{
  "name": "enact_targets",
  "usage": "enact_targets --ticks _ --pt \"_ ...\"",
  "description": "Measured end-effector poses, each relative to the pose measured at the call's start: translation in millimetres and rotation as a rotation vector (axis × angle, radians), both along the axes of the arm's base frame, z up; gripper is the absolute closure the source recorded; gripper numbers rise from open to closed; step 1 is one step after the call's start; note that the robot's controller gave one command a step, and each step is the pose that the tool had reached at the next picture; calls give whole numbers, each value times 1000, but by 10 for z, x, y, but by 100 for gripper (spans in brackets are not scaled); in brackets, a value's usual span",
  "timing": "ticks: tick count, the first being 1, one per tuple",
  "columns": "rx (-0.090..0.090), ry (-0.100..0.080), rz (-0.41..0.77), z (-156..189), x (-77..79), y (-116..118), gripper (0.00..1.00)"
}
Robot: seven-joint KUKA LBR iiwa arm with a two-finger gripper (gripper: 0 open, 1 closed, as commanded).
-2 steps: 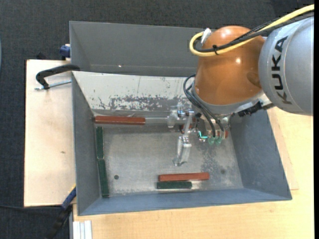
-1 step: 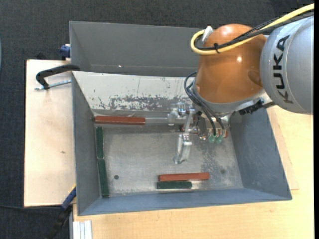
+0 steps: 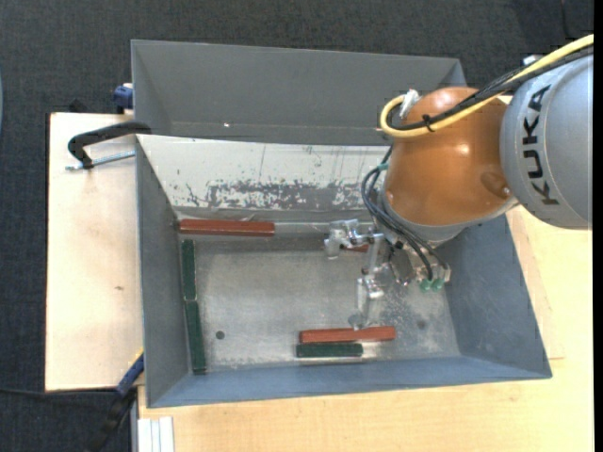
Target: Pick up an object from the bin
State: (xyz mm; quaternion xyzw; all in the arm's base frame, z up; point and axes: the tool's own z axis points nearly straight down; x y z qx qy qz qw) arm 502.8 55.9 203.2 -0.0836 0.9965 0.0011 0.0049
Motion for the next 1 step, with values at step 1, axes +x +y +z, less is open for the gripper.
enact_targets --ticks 1 --pt "-5 13 129 -443 -86 -547 0"
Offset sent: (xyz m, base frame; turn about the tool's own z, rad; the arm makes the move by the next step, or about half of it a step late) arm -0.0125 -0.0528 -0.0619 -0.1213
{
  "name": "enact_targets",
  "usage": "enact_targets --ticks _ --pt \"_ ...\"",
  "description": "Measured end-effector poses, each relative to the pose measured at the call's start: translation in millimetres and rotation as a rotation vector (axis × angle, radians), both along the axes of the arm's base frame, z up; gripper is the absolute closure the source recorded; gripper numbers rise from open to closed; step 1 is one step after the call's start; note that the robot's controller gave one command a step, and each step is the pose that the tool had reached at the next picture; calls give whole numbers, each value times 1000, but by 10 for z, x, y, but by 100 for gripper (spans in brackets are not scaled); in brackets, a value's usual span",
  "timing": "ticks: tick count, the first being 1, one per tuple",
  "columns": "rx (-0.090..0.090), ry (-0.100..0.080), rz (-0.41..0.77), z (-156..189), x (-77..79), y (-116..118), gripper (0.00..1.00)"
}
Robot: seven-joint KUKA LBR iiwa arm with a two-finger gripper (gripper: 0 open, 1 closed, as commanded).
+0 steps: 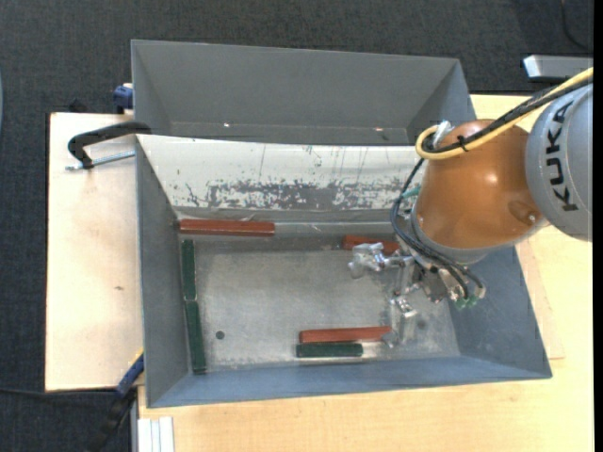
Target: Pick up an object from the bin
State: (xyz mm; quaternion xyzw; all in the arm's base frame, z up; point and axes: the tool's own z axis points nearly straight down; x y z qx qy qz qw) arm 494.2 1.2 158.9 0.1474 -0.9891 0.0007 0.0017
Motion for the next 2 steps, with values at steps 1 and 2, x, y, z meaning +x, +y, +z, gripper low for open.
enact_targets --ticks 1,2 --pt "3 -1 -7 -181 -38 27 0" --pt "3 -5 90 -863 46 116 0"
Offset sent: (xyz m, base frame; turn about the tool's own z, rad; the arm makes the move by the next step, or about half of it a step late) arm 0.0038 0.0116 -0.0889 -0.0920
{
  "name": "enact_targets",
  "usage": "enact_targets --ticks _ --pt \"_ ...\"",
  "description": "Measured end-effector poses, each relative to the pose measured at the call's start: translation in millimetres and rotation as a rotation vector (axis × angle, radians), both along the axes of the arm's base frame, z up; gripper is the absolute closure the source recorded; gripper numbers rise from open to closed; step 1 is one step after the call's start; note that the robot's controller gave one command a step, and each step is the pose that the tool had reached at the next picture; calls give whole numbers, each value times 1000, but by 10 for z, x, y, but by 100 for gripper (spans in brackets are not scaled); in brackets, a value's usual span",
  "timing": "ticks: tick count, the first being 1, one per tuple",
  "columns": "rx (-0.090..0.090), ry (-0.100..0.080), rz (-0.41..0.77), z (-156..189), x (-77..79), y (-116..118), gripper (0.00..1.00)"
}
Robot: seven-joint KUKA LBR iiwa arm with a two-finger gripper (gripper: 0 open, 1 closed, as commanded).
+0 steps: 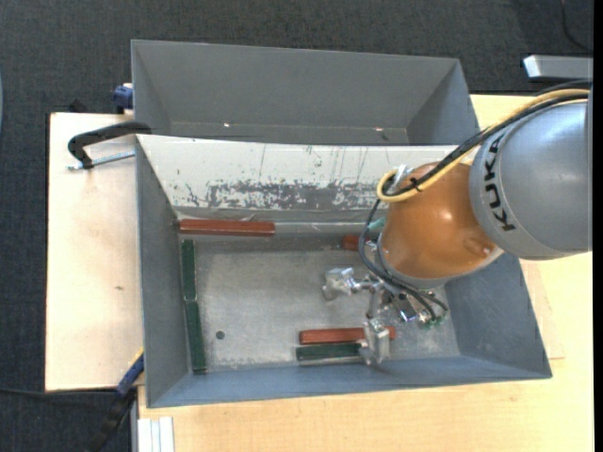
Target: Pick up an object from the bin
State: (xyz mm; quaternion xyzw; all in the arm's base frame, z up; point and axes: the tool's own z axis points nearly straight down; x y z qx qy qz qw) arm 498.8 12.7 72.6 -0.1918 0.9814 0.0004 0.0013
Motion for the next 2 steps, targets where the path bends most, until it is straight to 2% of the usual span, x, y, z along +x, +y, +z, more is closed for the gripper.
enact_targets --ticks 1,2 --pt "0 -3 -108 -5 31 -105 100" --pt "0 -3 -108 -5 31 -105 100"
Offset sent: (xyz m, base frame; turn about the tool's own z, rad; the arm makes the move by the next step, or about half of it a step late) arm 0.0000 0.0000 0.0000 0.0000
